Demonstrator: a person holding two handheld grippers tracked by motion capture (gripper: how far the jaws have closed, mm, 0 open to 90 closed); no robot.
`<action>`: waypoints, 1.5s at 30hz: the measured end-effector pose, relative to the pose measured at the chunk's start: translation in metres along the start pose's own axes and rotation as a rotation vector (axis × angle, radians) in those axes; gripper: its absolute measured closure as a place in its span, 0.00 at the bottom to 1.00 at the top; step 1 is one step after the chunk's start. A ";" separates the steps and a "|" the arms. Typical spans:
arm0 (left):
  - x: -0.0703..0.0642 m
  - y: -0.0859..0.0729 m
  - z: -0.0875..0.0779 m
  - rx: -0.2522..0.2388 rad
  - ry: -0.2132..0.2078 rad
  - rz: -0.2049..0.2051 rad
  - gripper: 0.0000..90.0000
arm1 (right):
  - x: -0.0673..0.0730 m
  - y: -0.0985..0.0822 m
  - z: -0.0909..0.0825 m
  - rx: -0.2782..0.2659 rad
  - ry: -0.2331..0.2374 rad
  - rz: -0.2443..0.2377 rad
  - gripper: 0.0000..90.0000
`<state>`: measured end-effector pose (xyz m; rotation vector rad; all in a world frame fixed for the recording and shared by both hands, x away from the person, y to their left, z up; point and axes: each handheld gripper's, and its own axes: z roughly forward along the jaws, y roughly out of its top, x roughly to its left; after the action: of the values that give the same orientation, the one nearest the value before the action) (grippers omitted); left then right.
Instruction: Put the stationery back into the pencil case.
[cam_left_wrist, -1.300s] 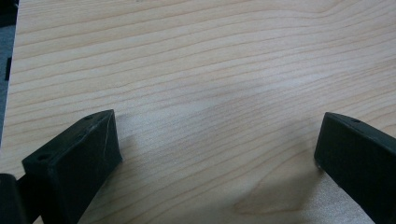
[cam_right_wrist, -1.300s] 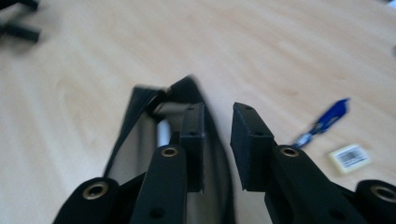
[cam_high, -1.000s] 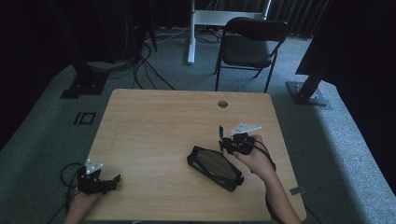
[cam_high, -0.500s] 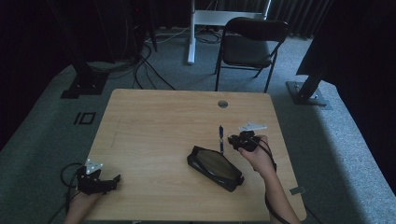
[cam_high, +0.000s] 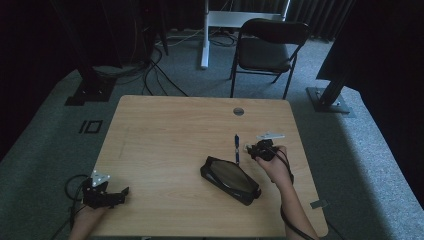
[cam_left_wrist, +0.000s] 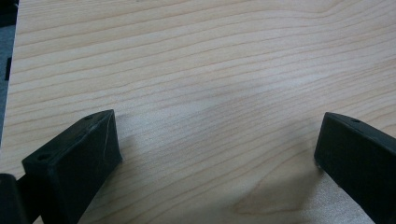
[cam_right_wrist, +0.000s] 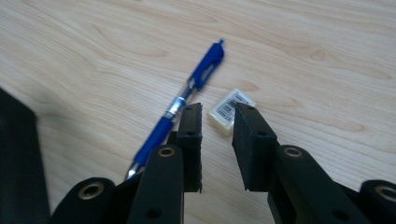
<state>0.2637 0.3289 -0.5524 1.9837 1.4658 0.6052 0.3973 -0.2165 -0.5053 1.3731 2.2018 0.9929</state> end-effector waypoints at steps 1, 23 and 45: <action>0.000 0.000 0.000 0.000 0.000 0.000 0.00 | -0.001 0.000 0.002 0.000 -0.001 0.009 0.81; 0.000 0.000 0.000 0.000 0.000 0.000 0.00 | -0.009 0.010 0.028 0.009 -0.074 0.154 0.68; 0.000 0.000 0.000 0.000 0.000 0.000 0.00 | -0.003 0.012 0.049 0.050 -0.120 0.229 0.59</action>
<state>0.2637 0.3289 -0.5524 1.9837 1.4660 0.6054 0.4371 -0.1975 -0.5306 1.6913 2.0281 0.9084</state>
